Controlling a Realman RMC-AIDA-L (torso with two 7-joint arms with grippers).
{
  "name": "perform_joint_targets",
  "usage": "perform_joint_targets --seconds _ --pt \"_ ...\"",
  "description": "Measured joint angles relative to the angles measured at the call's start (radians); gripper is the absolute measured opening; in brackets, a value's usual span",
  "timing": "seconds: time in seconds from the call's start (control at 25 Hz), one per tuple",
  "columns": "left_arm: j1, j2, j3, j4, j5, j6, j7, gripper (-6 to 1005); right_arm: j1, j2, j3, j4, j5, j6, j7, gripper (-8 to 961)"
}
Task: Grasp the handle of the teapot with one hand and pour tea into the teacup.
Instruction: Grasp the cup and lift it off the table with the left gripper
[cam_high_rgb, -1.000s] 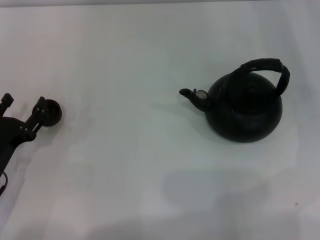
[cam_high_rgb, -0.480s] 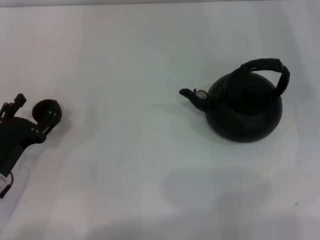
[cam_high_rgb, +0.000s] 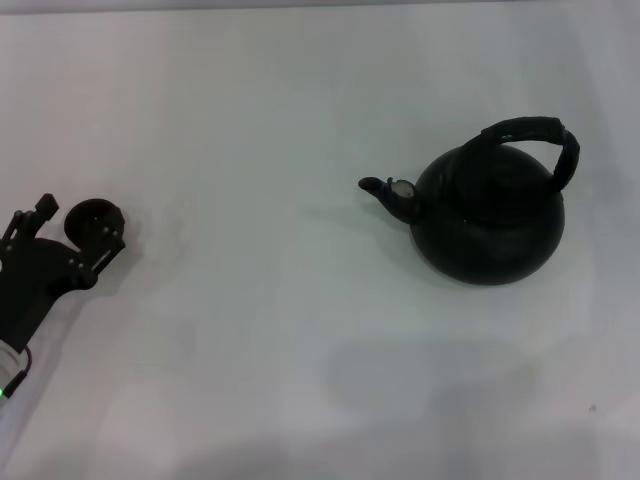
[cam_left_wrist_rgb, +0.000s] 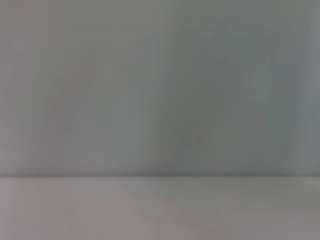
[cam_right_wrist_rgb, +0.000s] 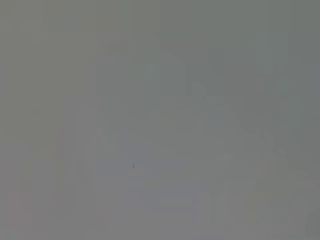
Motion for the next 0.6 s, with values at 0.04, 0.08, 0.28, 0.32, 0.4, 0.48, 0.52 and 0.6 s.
perform_joint_targets --seconds 0.04,0.08,0.28,0.32,0.4,0.48,0.52,0.6 --pt "-0.002 0.000 0.001 -0.001 0.000 0.004 0.000 877 0.000 0.000 0.000 0.000 0.000 0.001 0.000 843" --pt "-0.004 -0.001 0.002 -0.002 0.000 0.008 0.000 876 0.000 0.000 0.000 0.000 0.000 0.001 0.000 843" --pt "-0.009 -0.002 0.003 -0.003 -0.001 0.017 0.000 876 0.000 0.000 0.000 0.000 0.000 0.001 0.000 844" --pt "-0.009 -0.002 0.003 -0.003 -0.001 0.019 0.000 876 0.000 0.000 0.000 0.000 0.000 0.001 0.000 844" --pt "-0.009 -0.002 0.003 -0.003 -0.001 0.022 0.000 876 0.000 0.000 0.000 0.000 0.000 0.001 0.000 844" --pt "-0.009 -0.002 0.003 -0.003 -0.001 0.022 0.000 876 0.000 0.000 0.000 0.000 -0.001 0.001 0.000 843" --pt "-0.009 -0.002 0.003 -0.003 -0.001 0.023 0.000 876 0.000 0.000 -0.001 0.000 -0.002 0.001 0.000 843" --pt "-0.009 -0.002 0.003 -0.003 -0.001 0.023 0.000 876 0.000 0.000 -0.003 0.000 -0.002 0.001 0.000 843"
